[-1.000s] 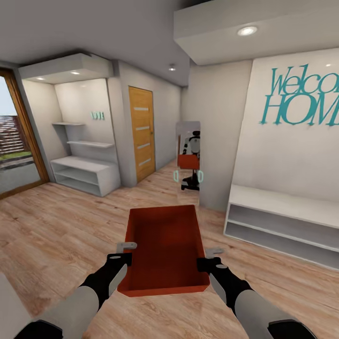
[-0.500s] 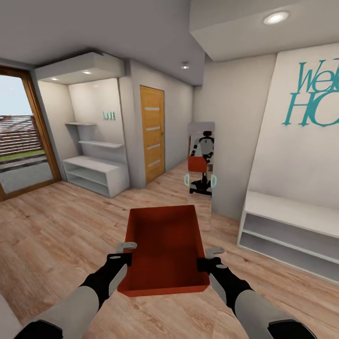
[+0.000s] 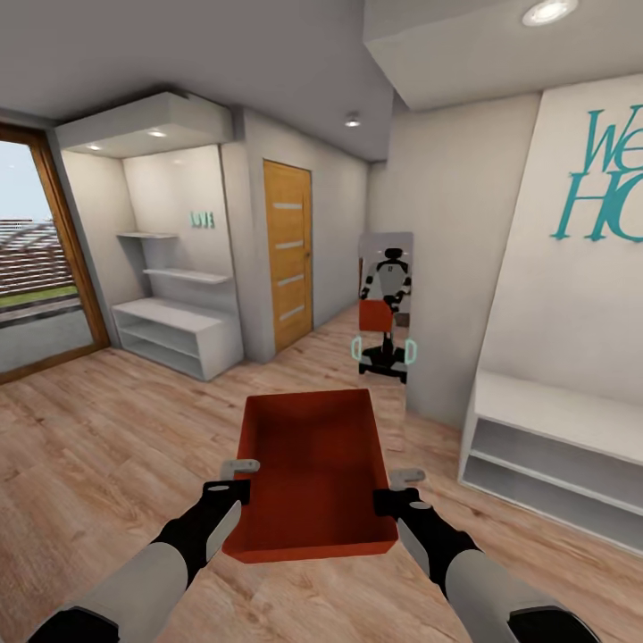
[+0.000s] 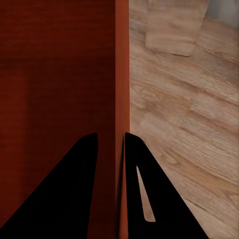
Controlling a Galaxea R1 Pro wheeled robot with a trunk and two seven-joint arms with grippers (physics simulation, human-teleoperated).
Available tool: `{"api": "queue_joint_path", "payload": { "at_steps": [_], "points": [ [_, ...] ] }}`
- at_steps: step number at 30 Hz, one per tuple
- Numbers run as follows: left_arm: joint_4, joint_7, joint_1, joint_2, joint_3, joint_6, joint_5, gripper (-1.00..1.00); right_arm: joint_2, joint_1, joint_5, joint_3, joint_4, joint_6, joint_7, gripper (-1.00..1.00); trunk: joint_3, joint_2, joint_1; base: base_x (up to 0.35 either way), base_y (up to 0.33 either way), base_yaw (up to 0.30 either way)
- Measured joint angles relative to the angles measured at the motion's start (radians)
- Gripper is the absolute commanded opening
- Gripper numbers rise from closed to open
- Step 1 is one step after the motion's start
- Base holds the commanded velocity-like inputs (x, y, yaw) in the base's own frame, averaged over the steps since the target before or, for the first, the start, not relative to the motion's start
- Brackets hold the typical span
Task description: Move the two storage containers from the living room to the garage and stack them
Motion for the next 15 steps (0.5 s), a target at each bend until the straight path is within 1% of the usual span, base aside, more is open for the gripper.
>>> {"api": "queue_joint_path", "payload": {
  "at_steps": [7,10,15],
  "points": [
    [0.0,0.0,0.0,0.0,0.0,-0.001,0.001,-1.0,0.001,0.0,0.005,-0.003,-0.001,0.0,0.0,-1.0,0.0,0.0,0.0,0.322,0.0,0.006],
    [0.0,0.0,0.0,0.0,0.0,-0.001,0.001,-1.0,0.0,-0.001,0.003,-0.002,0.0,0.0,0.0,-1.0,0.0,0.0,0.0,0.322,0.0,0.196],
    [0.0,0.0,0.0,0.0,0.0,0.0,0.0,-1.0,0.0,0.0,0.002,-0.001,0.0,0.0,0.0,-1.0,0.0,0.0,0.0,0.322,0.0,0.259]
  ]
}}
